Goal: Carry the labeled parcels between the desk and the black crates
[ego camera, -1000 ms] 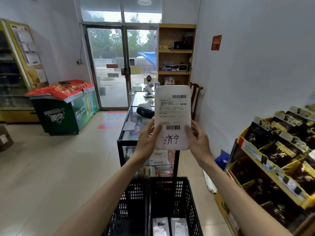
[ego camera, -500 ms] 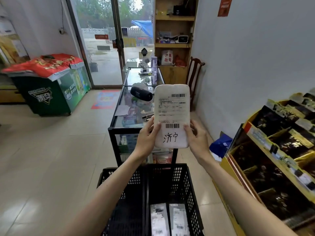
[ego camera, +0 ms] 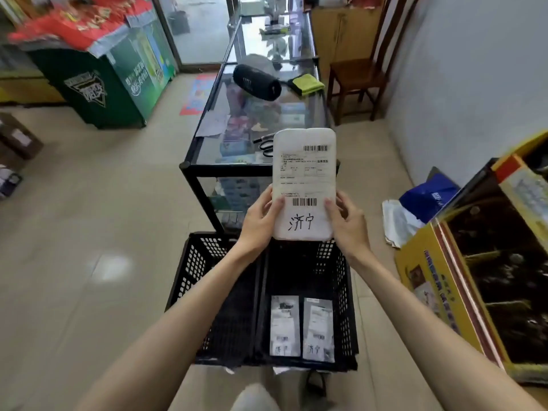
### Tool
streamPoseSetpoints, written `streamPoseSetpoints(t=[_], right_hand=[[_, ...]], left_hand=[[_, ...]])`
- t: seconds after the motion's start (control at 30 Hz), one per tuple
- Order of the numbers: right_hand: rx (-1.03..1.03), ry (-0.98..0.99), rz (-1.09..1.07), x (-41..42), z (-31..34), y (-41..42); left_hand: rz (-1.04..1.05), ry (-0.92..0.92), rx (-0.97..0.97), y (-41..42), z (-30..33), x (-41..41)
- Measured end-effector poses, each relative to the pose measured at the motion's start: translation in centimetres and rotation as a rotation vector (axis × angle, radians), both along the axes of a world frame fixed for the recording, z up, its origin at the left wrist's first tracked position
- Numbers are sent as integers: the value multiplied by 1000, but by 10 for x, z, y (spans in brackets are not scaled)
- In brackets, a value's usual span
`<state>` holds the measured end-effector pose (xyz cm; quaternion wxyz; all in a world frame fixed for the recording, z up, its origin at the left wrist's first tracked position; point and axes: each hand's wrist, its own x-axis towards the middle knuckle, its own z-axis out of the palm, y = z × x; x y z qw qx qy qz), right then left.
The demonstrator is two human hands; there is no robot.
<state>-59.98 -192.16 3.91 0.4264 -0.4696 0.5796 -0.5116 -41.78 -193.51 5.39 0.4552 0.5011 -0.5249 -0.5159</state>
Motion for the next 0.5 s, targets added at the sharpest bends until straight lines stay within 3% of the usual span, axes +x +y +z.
streamPoseSetpoints(t=[0.5], right_hand=[[384,-59,-59,10,-220,-1]], left_hand=[[-32,-56,332,-14,-227,8]])
